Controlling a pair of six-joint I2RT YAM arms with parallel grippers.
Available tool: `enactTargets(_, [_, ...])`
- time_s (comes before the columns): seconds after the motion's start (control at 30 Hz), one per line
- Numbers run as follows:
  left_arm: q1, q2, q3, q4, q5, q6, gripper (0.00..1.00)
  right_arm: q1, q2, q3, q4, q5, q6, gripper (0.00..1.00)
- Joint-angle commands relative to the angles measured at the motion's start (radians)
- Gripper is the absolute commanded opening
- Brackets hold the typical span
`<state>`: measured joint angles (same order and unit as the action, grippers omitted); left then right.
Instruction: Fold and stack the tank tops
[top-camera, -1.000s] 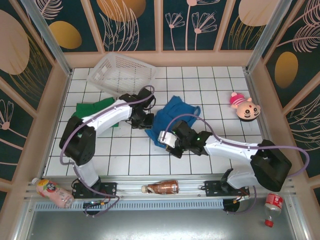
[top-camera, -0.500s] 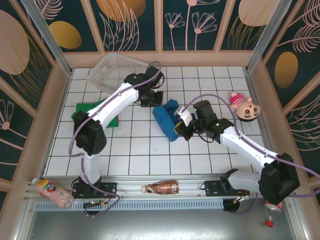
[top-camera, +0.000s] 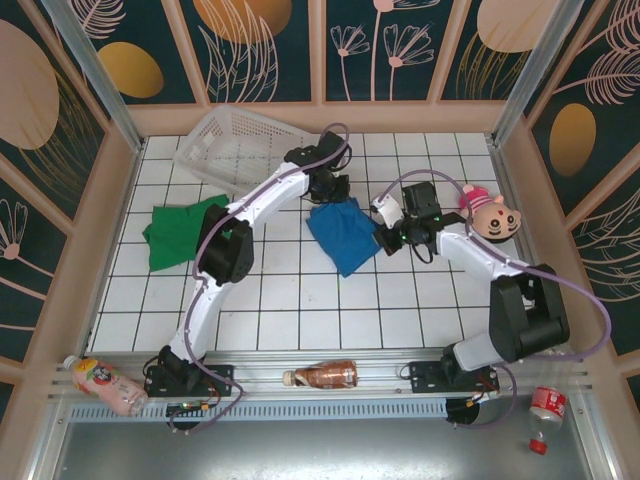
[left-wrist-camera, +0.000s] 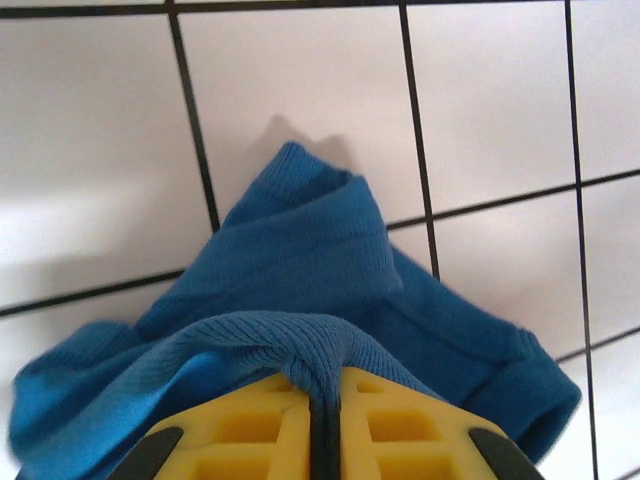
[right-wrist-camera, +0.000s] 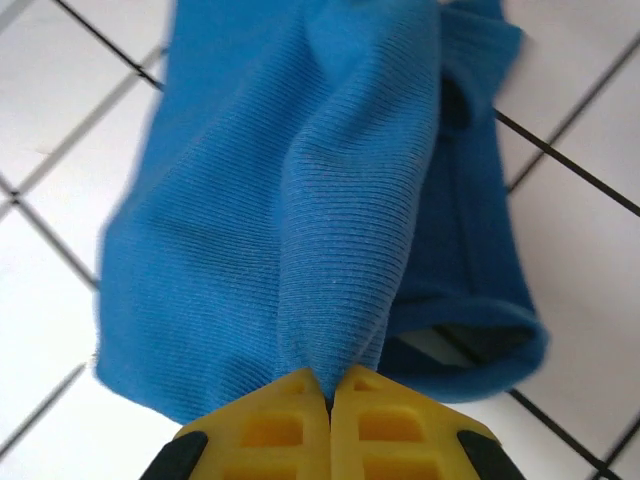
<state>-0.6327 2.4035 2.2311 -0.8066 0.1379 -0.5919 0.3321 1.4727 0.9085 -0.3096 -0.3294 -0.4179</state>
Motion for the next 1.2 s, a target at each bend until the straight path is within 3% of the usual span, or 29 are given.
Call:
enactTargets(0.0, [0.013, 0.053, 0.027, 0.128, 0.002, -0.029, 0.14, -0.024, 0.070, 0.046, 0.068, 0.107, -0.045, 0.00])
enactTargets(0.13, [0.017, 0.088, 0.004, 0.240, 0.016, -0.054, 0.32, -0.055, 0.162, 0.089, 0.126, 0.176, -0.029, 0.03])
enactTargets(0.3, [0.023, 0.103, 0.033, 0.286, -0.058, -0.047, 0.48, -0.065, 0.249, 0.125, 0.202, 0.307, -0.019, 0.14])
enactTargets(0.43, [0.024, 0.043, 0.009, 0.291, -0.084, -0.003, 0.57, -0.062, 0.238, 0.125, 0.207, 0.428, 0.037, 0.28])
enactTargets(0.57, [0.024, -0.030, -0.041, 0.194, -0.089, 0.045, 0.60, -0.073, 0.212, 0.155, 0.141, 0.508, 0.153, 0.39])
enactTargets(0.63, [0.024, -0.077, -0.101, 0.158, -0.091, 0.055, 0.61, -0.072, 0.186, 0.177, 0.073, 0.467, 0.234, 0.40])
enactTargets(0.8, [0.022, -0.153, -0.255, 0.129, -0.096, 0.111, 0.62, -0.050, 0.056, 0.082, 0.108, 0.207, 0.442, 0.42])
enactTargets(1.07, [0.028, -0.063, -0.245, 0.103, -0.041, 0.194, 0.61, 0.013, 0.066, -0.033, 0.245, 0.097, 0.594, 0.43])
enactTargets(1.17, [0.034, 0.015, -0.168, 0.060, -0.053, 0.215, 0.61, 0.014, 0.104, -0.060, 0.275, 0.066, 0.622, 0.43])
